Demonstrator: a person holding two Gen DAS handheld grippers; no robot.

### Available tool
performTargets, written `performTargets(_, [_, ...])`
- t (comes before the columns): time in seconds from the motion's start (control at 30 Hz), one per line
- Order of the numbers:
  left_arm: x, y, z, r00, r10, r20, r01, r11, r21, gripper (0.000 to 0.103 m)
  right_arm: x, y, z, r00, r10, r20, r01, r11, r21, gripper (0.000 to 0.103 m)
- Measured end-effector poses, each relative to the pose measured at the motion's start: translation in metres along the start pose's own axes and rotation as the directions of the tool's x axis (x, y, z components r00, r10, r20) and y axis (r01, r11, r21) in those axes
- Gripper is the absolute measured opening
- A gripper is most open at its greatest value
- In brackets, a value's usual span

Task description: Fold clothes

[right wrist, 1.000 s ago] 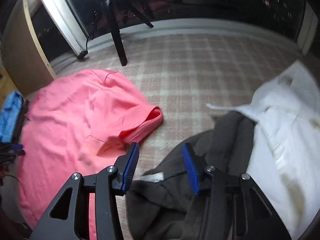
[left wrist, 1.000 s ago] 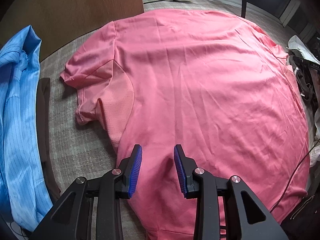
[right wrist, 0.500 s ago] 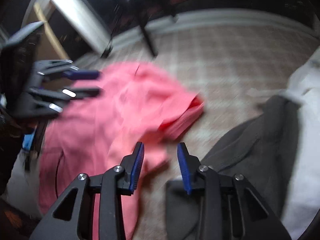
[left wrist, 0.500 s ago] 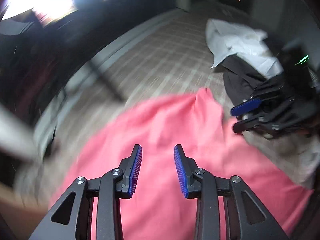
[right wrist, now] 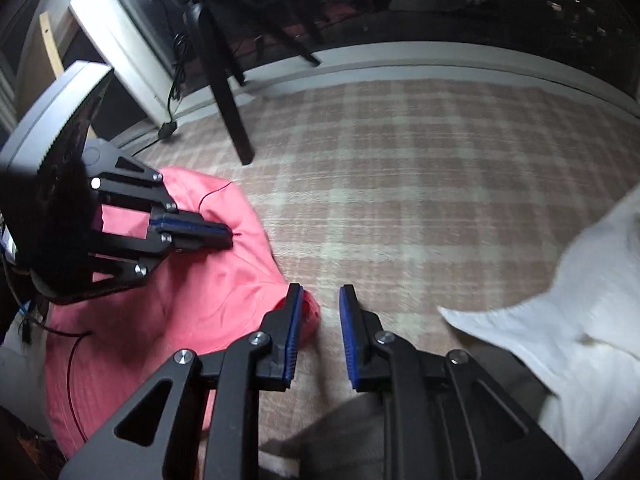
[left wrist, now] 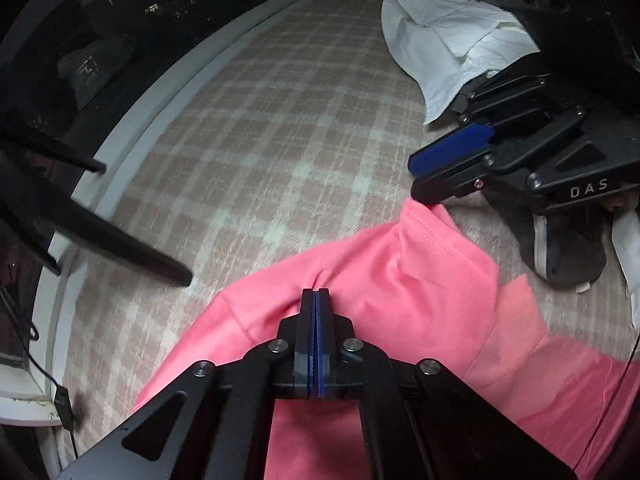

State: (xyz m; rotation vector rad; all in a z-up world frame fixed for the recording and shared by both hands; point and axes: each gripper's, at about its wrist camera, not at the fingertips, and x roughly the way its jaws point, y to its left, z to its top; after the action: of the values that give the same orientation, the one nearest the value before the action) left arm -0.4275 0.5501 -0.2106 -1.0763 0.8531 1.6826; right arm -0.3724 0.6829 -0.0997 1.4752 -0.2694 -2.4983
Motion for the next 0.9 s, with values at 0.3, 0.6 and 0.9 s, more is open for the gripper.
performTargets(0.3, [0.005, 0.008, 0.006, 1.000, 0.012, 0.002, -0.012, 1.000, -0.013, 0.000, 0.009, 0.018, 0.001, 1.000, 0.004, -0.011, -0.005, 0.992, -0.122, 0.017])
performTargets(0.6, [0.005, 0.015, 0.002, 1.000, -0.008, 0.013, 0.009, 0.999, -0.035, 0.001, -0.034, 0.015, -0.012, 0.987, -0.143, 0.069, 0.149, 0.985, -0.088, 0.003])
performTargets(0.9, [0.004, 0.019, 0.002, 1.000, 0.023, 0.001, -0.023, 0.999, -0.025, 0.004, -0.029, -0.002, 0.001, 0.998, -0.062, 0.030, 0.062, 0.998, 0.031, 0.006])
